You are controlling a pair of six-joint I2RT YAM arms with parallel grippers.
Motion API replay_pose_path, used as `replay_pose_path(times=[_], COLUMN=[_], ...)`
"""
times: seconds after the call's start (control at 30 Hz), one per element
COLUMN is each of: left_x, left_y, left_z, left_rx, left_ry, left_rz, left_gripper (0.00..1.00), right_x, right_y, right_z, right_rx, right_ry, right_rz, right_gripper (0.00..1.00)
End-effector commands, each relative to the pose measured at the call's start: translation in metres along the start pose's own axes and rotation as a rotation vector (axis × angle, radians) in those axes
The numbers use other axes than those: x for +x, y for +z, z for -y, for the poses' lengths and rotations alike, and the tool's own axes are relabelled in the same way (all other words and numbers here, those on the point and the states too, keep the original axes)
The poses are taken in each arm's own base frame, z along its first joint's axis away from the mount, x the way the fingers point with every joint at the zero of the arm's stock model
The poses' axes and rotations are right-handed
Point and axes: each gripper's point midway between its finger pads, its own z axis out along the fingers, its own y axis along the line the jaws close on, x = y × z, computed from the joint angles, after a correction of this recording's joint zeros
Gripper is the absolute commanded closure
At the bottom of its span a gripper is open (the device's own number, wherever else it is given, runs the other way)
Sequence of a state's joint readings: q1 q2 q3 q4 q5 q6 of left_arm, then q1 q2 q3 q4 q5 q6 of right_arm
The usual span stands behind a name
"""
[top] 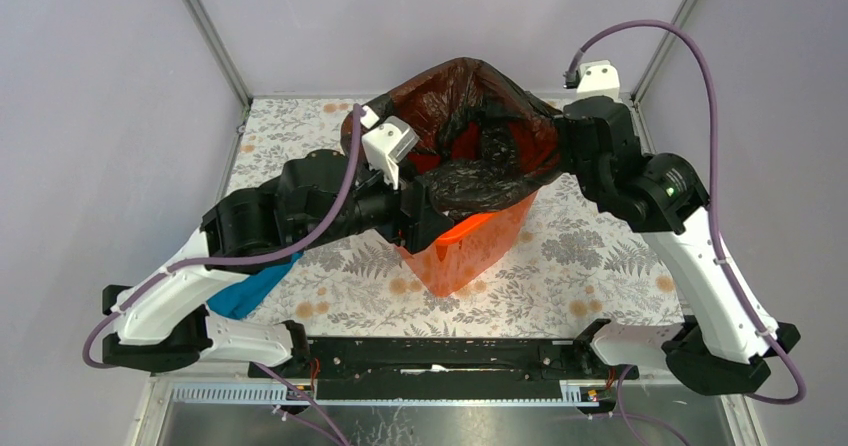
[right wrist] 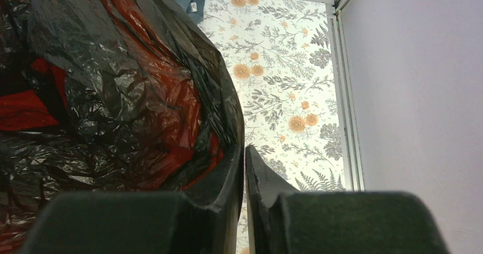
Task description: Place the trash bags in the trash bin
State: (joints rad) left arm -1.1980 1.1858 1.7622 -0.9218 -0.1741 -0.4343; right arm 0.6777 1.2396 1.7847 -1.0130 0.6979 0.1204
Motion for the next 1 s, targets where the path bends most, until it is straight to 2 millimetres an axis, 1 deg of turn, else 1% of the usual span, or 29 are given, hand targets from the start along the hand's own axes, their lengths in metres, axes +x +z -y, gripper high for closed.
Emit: replay_pose_path(times=[0.0, 0.1, 0.2, 0.23, 0.33, 0.4, 0.47, 0.5, 0.57, 0.6, 0.67, 0.77, 0.83, 0.9, 0.97], left_x=[-0.003, 0.002, 0.007, 0.008, 0.008, 0.008, 0.006, 0.004, -0.004, -0.01, -0.02, -0.033, -0.041, -0.044, -0.044], left_y=[0.004, 0.009, 0.015, 0.016, 0.015, 0.014, 0.011, 0.008, 0.001, -0.002, -0.008, -0.009, -0.008, -0.003, 0.004], left_z=[0.015, 0.02, 0.026, 0.027, 0.028, 0.03, 0.033, 0.034, 0.035, 0.035, 0.038, 0.039, 0.04, 0.038, 0.035], left_rx=[0.076, 0.099, 0.125, 0.129, 0.134, 0.151, 0.173, 0.179, 0.183, 0.185, 0.199, 0.192, 0.189, 0.165, 0.138], left_ry=[0.023, 0.024, 0.021, 0.018, 0.01, 0.007, 0.001, -0.003, -0.019, -0.024, -0.022, -0.003, 0.034, 0.069, 0.107], left_rz=[0.006, -0.02, -0.05, -0.054, -0.052, -0.048, -0.034, -0.023, 0.011, 0.033, 0.071, 0.109, 0.12, 0.112, 0.091], left_gripper=[0.35, 0.55, 0.77, 0.82, 0.99, 1.0, 1.0, 0.95, 0.63, 0.49, 0.31, 0.19, 0.14, 0.09, 0.05], right_x=[-0.016, -0.013, -0.008, -0.006, -0.001, 0.003, 0.007, 0.008, 0.012, 0.013, 0.016, 0.018, 0.019, 0.021, 0.024], right_y=[-0.016, -0.017, -0.014, -0.013, -0.011, -0.01, -0.012, -0.013, -0.014, -0.015, -0.017, -0.018, -0.016, -0.015, -0.013], right_z=[0.016, 0.016, 0.015, 0.015, 0.015, 0.016, 0.016, 0.017, 0.017, 0.017, 0.016, 0.012, 0.01, 0.009, 0.009], right_rx=[0.015, 0.01, 0.014, 0.016, 0.024, 0.028, 0.023, 0.017, 0.007, -0.003, -0.022, -0.046, -0.052, -0.05, -0.046], right_ry=[0.079, 0.082, 0.074, 0.072, 0.068, 0.068, 0.079, 0.085, 0.099, 0.105, 0.12, 0.143, 0.151, 0.153, 0.154], right_rz=[0.101, 0.105, 0.093, 0.089, 0.083, 0.079, 0.082, 0.088, 0.1, 0.109, 0.121, 0.131, 0.135, 0.135, 0.132], right_gripper=[0.84, 0.8, 0.8, 0.8, 0.86, 0.91, 0.91, 0.88, 0.79, 0.79, 0.79, 0.82, 0.86, 0.93, 0.96])
